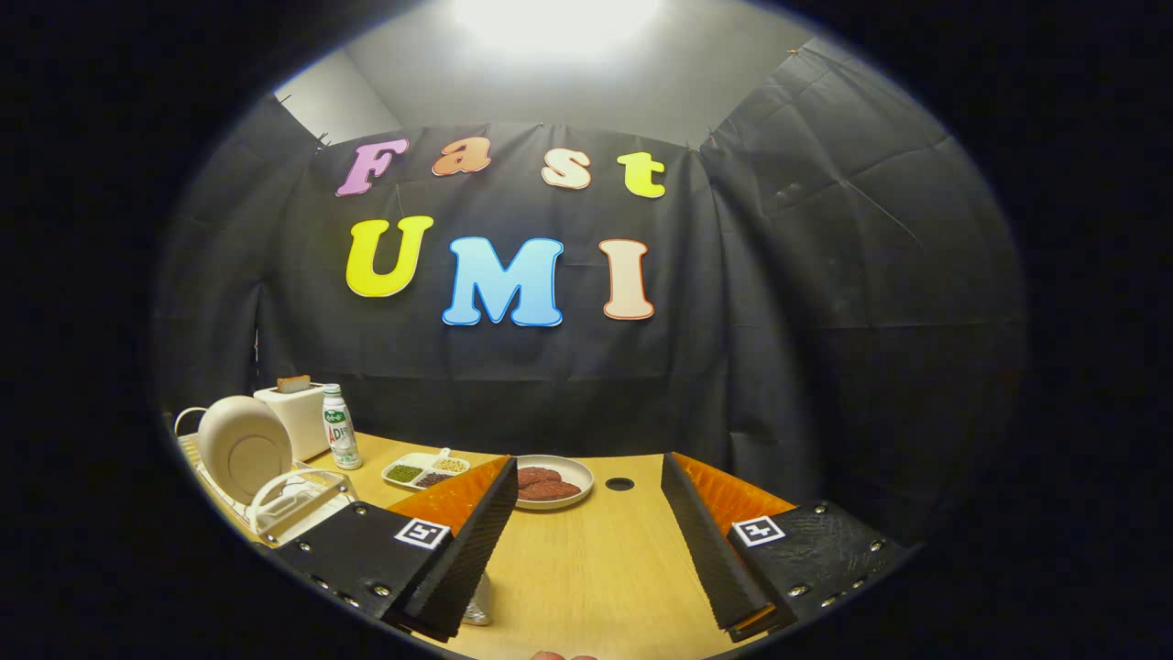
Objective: Take the plate from the dish rack, then take the spoon from the basket and place it into the plate.
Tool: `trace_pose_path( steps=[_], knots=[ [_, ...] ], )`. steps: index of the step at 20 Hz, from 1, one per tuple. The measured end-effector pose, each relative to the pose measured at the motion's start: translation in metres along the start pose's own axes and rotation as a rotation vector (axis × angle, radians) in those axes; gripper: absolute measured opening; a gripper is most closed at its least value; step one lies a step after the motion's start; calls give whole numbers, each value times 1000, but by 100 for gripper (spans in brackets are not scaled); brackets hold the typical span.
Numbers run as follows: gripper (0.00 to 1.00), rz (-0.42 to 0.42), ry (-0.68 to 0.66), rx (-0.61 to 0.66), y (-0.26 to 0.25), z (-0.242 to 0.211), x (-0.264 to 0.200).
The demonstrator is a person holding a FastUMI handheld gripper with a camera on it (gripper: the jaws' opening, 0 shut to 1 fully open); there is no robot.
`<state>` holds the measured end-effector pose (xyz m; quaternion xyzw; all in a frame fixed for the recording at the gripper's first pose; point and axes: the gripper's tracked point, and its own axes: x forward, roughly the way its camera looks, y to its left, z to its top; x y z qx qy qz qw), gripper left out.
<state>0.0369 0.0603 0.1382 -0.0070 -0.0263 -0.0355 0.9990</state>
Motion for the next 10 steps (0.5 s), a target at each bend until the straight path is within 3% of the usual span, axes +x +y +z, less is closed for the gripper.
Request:
trace_pose_path(
  steps=[10],
  knots=[
    [97,134,20,27,165,34,-15]
  ],
)
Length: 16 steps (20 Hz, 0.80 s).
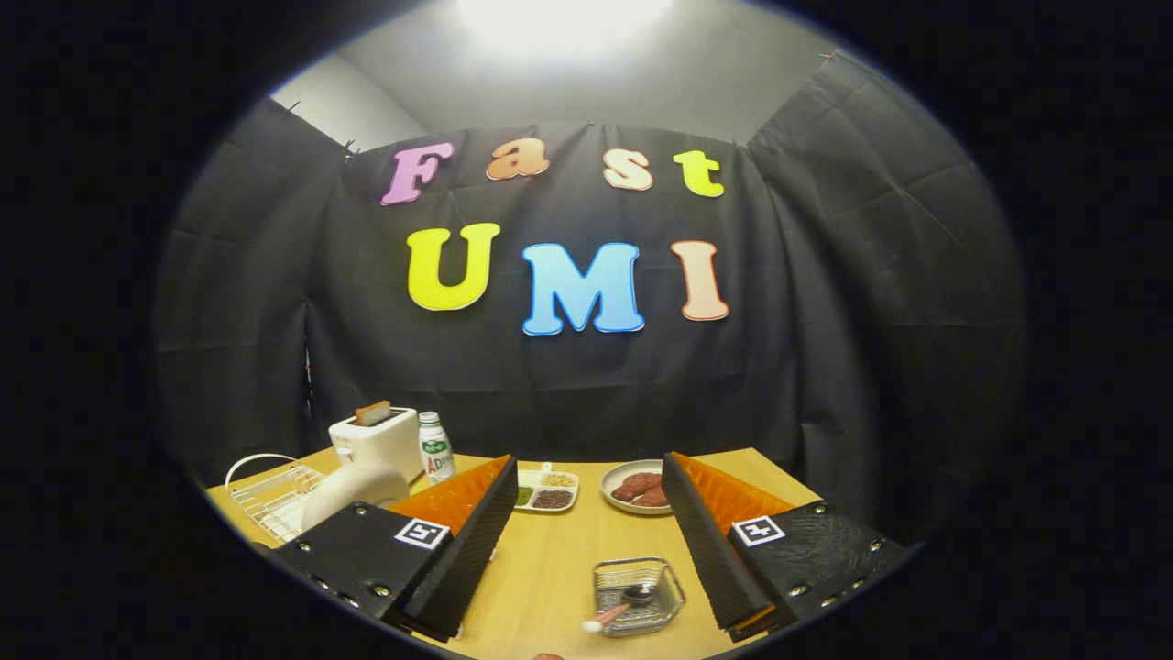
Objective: Take the plate from the dish rack, then take the spoon from the basket and place it into the plate.
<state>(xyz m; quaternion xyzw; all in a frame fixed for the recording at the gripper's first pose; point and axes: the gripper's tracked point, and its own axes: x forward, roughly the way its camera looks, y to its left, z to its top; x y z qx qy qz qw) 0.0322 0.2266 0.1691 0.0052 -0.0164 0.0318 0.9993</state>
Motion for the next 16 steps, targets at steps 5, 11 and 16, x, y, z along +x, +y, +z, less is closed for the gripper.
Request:
trace_pose_path(
  steps=[5,11,16],
  knots=[
    [97,84,34,-41,83,-9,4],
    [97,149,104,-75,159,-39,12],
    [93,102,200,-63,182,-68,28]
  ],
)
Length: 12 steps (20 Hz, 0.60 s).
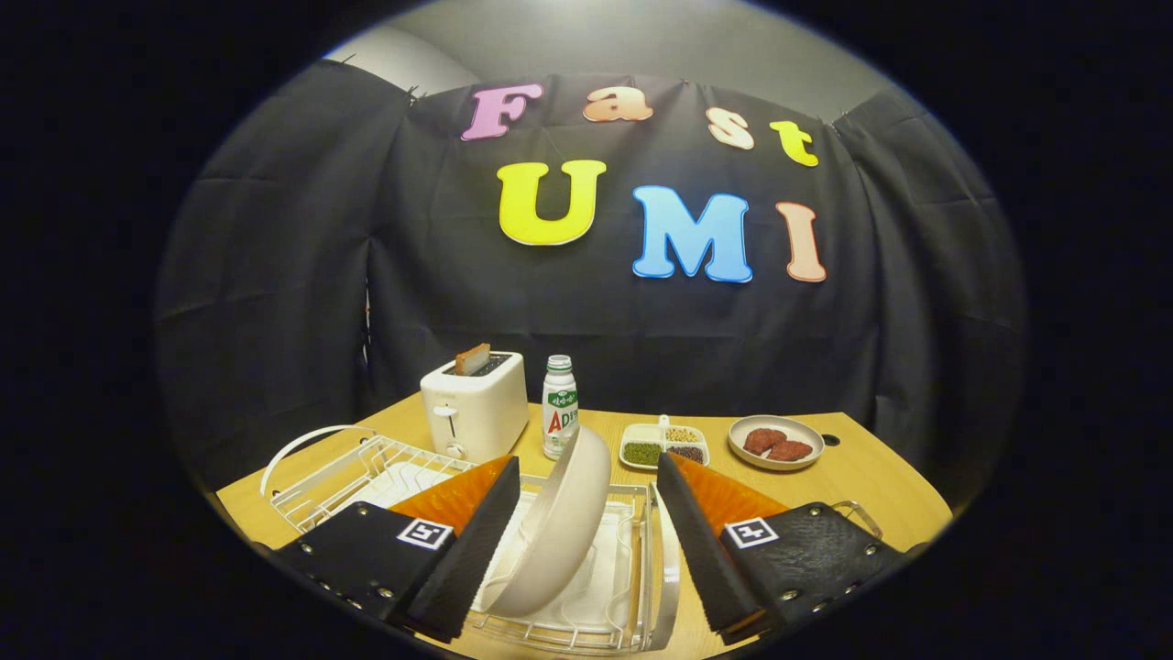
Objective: Take the plate from the dish rack, then take the spoon from the basket and place it into the plate.
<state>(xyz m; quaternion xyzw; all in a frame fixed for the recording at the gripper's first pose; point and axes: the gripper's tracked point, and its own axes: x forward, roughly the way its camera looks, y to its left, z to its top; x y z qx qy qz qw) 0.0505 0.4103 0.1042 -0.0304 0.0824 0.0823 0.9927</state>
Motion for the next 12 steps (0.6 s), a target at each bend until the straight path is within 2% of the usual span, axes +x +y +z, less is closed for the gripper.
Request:
trace_pose_path(
  steps=[1,5,7,9,10,12],
  knots=[
    [80,-14,18,0,0,-5,2],
    [65,-53,88,-15,3,-19,15],
    [48,-98,122,-34,-2,-20,18],
    [38,-150,153,-28,-8,-23,20],
    [38,-171,172,-27,-10,-22,15],
    [28,-215,206,-33,-17,-22,25]
  ],
)
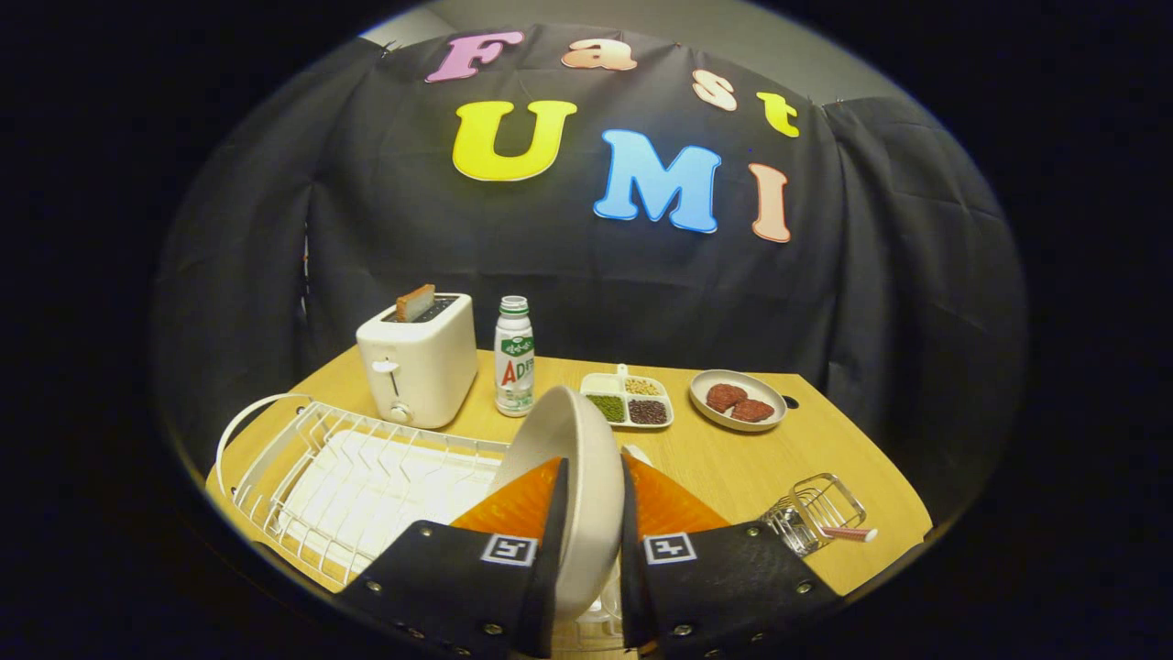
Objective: Take the plate from the dish rack, then take the spoon from the basket and place it into the plate.
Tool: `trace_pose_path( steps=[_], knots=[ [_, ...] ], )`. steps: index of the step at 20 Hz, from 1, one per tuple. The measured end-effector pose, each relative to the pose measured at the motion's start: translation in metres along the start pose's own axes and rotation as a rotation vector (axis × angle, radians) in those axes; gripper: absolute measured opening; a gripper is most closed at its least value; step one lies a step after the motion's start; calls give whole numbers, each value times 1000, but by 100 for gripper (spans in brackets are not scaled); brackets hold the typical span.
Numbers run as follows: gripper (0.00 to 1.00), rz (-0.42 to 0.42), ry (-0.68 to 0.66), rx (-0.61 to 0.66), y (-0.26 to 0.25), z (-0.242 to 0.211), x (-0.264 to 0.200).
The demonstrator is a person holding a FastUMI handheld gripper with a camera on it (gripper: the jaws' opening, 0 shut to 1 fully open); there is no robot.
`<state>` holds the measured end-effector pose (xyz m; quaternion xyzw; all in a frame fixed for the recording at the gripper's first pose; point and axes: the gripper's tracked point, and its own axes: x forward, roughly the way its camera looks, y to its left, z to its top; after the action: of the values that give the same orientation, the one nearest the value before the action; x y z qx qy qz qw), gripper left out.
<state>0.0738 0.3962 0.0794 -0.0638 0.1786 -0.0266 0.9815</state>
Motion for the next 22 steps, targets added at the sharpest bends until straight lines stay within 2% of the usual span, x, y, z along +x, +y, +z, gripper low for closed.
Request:
trace_pose_path(
  steps=[3,12,22],
  knots=[
    [23,-36,25,-16,-5,5,-1],
    [22,-69,18,-199,3,32,-8],
    [22,-71,34,-280,4,39,-13]
  ],
)
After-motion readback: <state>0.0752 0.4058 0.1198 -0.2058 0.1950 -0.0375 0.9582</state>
